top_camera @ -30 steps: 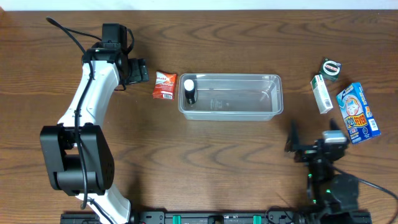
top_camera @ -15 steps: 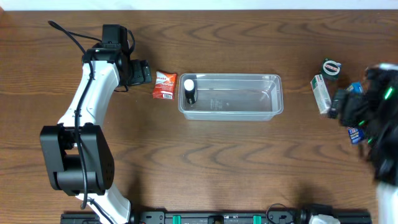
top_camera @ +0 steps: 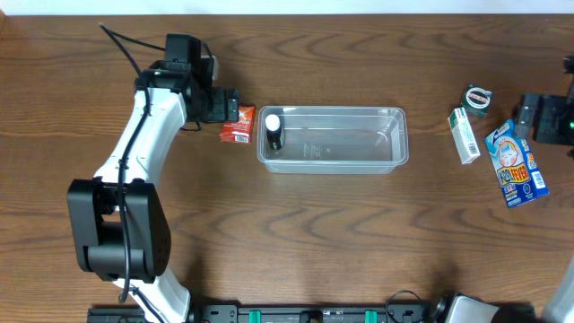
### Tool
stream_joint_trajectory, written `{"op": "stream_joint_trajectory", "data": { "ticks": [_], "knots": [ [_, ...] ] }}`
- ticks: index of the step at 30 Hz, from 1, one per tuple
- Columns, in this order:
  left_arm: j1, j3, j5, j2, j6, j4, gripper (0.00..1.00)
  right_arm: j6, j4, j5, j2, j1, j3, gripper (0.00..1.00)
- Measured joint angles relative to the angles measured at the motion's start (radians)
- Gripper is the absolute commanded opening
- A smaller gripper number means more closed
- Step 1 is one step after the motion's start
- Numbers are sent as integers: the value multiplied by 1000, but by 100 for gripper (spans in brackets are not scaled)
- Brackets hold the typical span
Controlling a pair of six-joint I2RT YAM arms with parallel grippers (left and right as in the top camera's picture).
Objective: Pack container
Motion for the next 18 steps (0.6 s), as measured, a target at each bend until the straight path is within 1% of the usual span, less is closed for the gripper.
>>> {"op": "stream_joint_trajectory", "data": {
  "ticks": [3, 5, 6, 12, 18],
  "knots": [
    [-15, 0, 6, 0, 5, -27, 98, -34, 4, -15, 73, -5, 0, 99],
    [-22, -1, 7, 0, 6, -40, 98, -50, 6, -19, 119, -16, 0, 98],
    [-24, -1, 9, 0, 8, -43, 98, -56, 5, -20, 143, -25, 0, 96],
    [-25, -1, 10, 0, 19, -45, 98, -82, 6, -25, 244, -93, 0, 95],
    [-25, -1, 10, 0, 20, -45, 98, -104, 6, -25, 324, -167, 0, 81]
  ]
}}
